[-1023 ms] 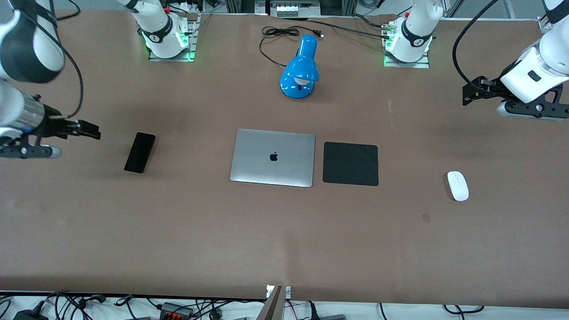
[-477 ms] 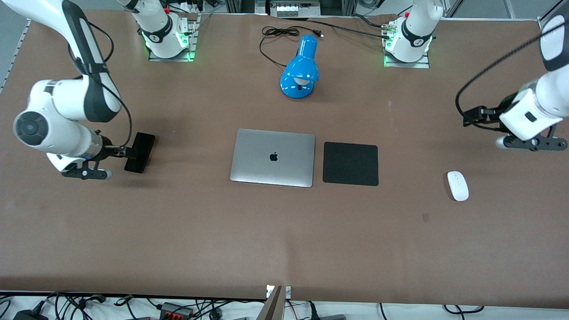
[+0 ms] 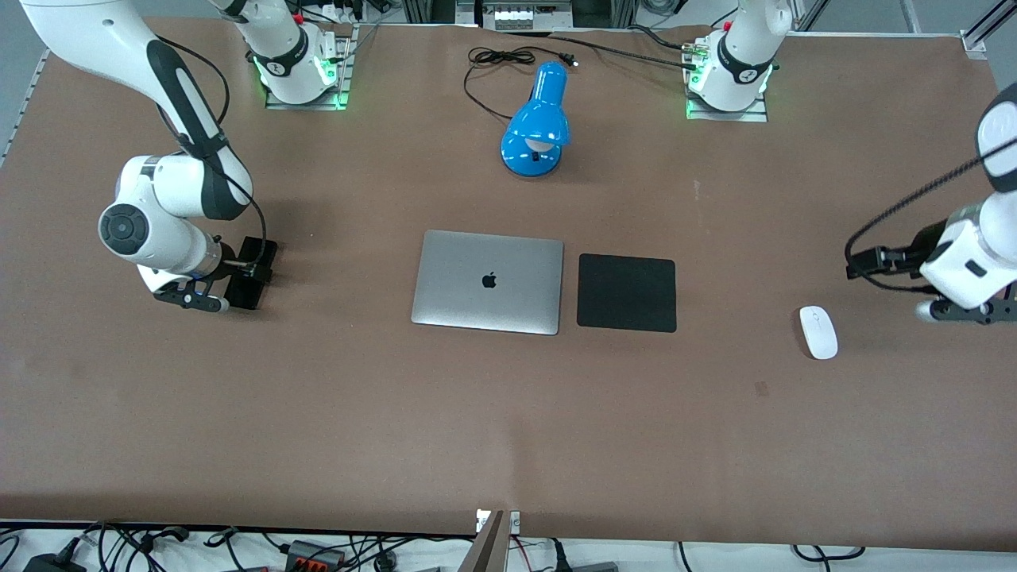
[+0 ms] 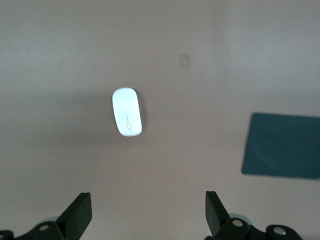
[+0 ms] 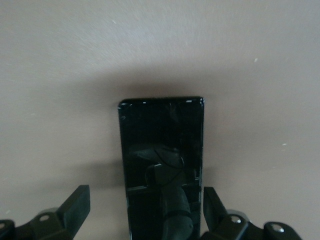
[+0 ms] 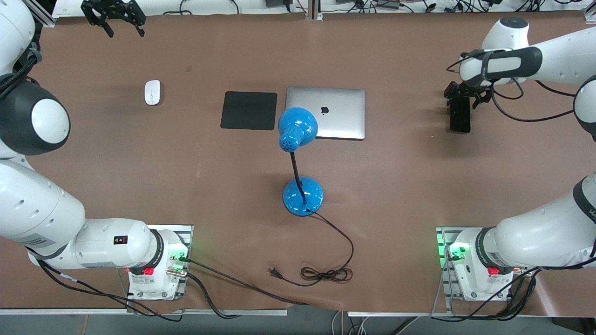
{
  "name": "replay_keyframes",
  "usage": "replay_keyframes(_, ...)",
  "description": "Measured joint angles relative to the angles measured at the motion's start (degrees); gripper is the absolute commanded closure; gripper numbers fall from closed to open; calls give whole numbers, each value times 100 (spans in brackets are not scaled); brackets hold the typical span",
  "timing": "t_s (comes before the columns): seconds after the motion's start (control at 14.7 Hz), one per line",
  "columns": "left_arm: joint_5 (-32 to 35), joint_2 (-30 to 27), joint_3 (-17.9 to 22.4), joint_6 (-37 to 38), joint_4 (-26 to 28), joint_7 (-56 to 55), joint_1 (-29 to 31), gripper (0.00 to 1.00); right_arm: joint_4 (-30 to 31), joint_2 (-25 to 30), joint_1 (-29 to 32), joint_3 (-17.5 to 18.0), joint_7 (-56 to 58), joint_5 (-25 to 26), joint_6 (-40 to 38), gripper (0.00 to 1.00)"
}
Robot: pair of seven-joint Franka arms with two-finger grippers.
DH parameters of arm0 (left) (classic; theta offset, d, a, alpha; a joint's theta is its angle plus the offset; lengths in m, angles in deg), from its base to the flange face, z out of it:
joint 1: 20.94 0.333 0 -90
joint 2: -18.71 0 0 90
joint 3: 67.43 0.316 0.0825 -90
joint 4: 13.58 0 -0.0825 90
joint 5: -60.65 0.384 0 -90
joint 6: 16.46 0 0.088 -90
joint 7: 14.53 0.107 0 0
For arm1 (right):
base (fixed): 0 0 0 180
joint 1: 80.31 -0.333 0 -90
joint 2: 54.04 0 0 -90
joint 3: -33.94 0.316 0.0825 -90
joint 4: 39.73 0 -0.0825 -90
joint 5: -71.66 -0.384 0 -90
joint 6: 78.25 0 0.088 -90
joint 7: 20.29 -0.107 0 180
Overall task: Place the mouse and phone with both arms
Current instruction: 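Grasp the phone with the right gripper while the left gripper reaches the mouse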
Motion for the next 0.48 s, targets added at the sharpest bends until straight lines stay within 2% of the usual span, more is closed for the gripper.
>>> replay_keyframes(0.27, 1, 824, 7, -1098, 225, 24, 334, 0, 267, -82, 117, -13, -78, 0, 295, 0)
replay_keyframes(0.48, 3, 1059, 11, -2465, 1005, 24, 490, 0, 314, -122, 210, -14, -86, -1, 301, 0)
